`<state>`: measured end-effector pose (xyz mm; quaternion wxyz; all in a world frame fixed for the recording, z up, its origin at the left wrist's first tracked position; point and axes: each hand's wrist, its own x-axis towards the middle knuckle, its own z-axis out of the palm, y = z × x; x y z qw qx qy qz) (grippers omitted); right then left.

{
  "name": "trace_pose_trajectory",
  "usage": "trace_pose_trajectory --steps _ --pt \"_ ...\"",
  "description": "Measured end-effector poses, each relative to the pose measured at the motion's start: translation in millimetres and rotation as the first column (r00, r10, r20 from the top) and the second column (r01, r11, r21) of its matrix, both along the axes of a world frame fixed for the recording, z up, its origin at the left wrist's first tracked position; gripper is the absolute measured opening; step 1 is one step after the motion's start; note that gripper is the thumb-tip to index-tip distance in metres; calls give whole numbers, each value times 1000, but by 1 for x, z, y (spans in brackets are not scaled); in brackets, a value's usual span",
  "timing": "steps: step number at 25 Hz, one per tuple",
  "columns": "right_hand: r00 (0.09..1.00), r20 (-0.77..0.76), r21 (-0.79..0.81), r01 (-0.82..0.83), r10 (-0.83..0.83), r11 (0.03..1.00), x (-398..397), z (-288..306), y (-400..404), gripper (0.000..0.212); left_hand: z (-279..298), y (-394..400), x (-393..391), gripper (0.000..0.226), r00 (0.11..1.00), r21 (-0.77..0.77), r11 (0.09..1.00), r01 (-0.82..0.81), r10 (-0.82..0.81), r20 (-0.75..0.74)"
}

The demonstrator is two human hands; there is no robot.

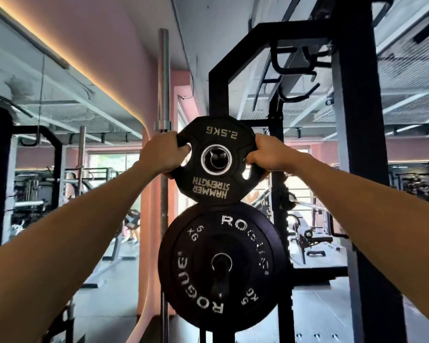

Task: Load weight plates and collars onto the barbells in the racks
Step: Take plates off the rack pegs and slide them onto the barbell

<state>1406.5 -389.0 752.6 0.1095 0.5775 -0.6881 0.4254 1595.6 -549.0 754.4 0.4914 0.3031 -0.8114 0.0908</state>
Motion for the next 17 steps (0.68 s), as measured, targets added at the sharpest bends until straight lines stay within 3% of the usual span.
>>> trace_pose_trajectory --steps 7,14,17 --pt "1000 4 -13 21 -20 1000 -31 36 -47 13 42 -63 -42 29 999 -35 998 47 -47 -13" --pt "996 -5 12 94 -94 996 -76 46 -100 22 46 -111 -84 35 999 -32 998 45 -45 7" --pt "989 -34 76 148 -145 986 -100 44 -133 38 40 -136 -107 32 991 -26 991 134 -134 24"
